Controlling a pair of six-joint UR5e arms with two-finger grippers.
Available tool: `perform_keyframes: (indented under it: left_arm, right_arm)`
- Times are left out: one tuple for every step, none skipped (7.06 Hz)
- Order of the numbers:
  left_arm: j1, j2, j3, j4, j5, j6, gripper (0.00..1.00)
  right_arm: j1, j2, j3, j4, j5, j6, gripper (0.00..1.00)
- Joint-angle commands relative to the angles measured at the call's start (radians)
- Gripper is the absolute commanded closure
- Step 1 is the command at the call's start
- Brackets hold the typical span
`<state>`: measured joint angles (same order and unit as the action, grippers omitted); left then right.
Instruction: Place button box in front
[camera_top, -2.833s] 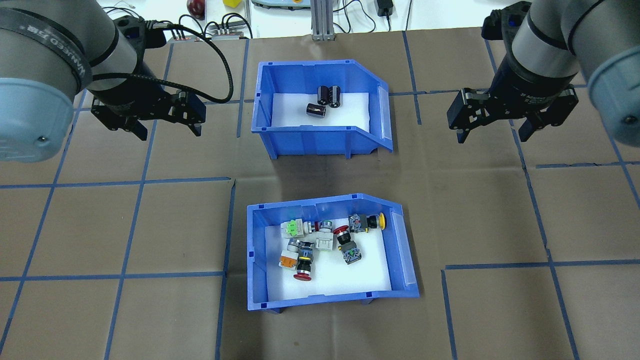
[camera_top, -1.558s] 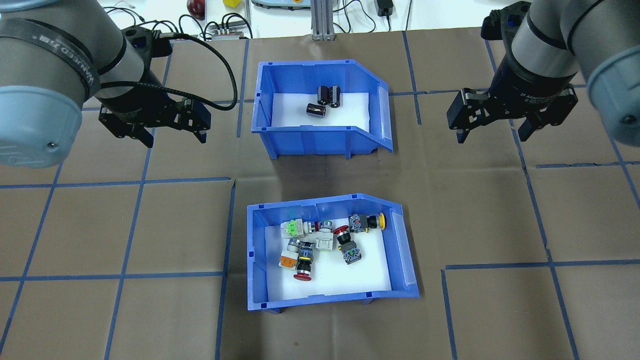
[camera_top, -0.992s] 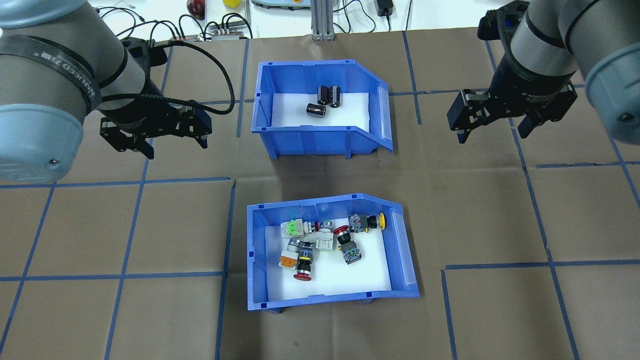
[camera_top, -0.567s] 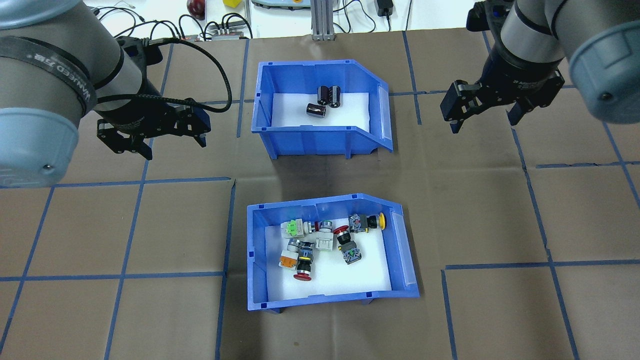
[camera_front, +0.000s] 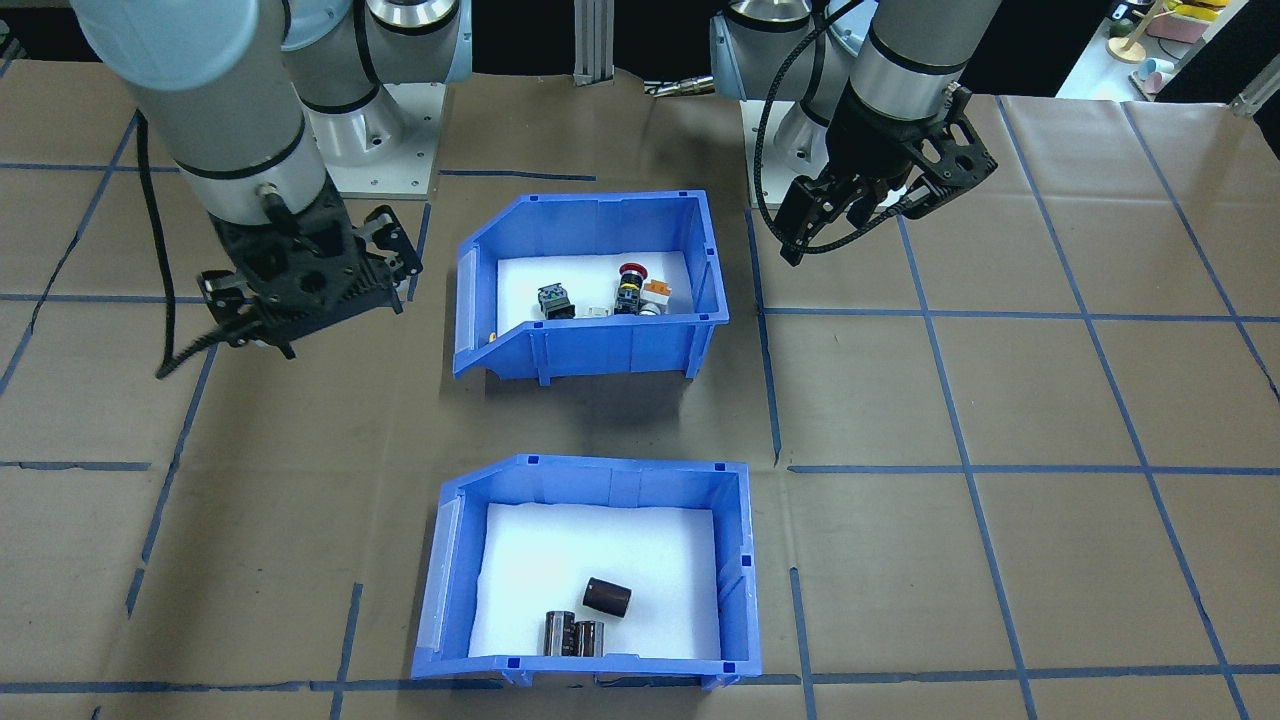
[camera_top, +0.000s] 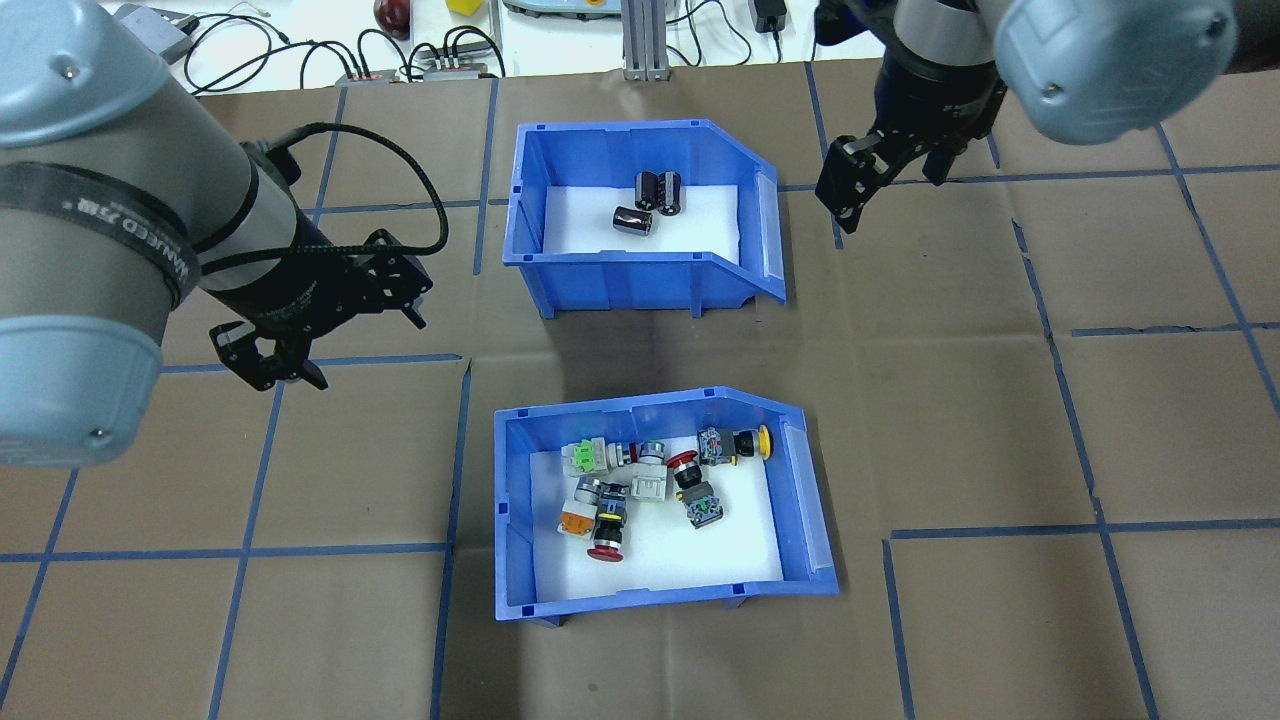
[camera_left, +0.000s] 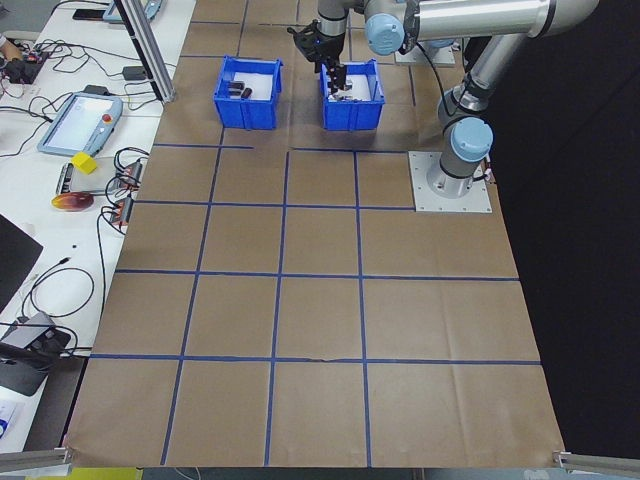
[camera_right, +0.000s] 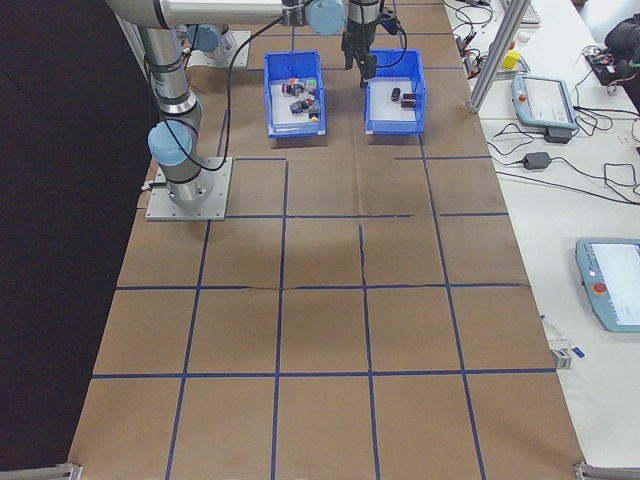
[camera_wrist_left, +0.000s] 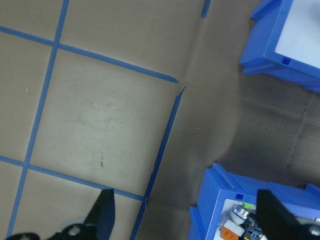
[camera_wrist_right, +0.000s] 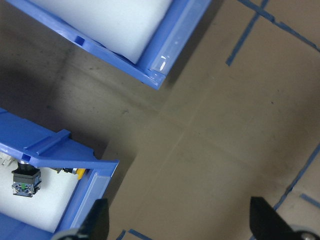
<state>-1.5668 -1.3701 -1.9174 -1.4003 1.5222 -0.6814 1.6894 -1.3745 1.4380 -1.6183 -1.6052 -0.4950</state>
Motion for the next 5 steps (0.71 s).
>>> perform_keyframes:
  left_arm:
    - [-0.053,0.066,-0.119,0.056,-0.005,-0.348,0.01]
    - [-0.126,0.072,-0.167,0.125,-0.004,-0.561,0.01]
    - [-0.206,0.075,-0.201,0.183,-0.004,-0.759,0.01]
    - [-0.278,0.085,-0.233,0.228,0.004,-0.899,0.01]
    - [-0.336,0.089,-0.258,0.248,0.003,-1.079,0.01]
  right_arm:
    - [0.138,0.163,-0.135,-0.017,-0.004,-0.21,0.0]
    - [0.192,0.237,-0.201,-0.02,-0.002,-0.303,0.0]
    - [0.241,0.294,-0.262,-0.019,-0.004,-0.388,0.0]
    - [0.284,0.343,-0.299,-0.02,-0.005,-0.407,0.0]
    - [0.302,0.374,-0.327,-0.02,-0.002,-0.41,0.0]
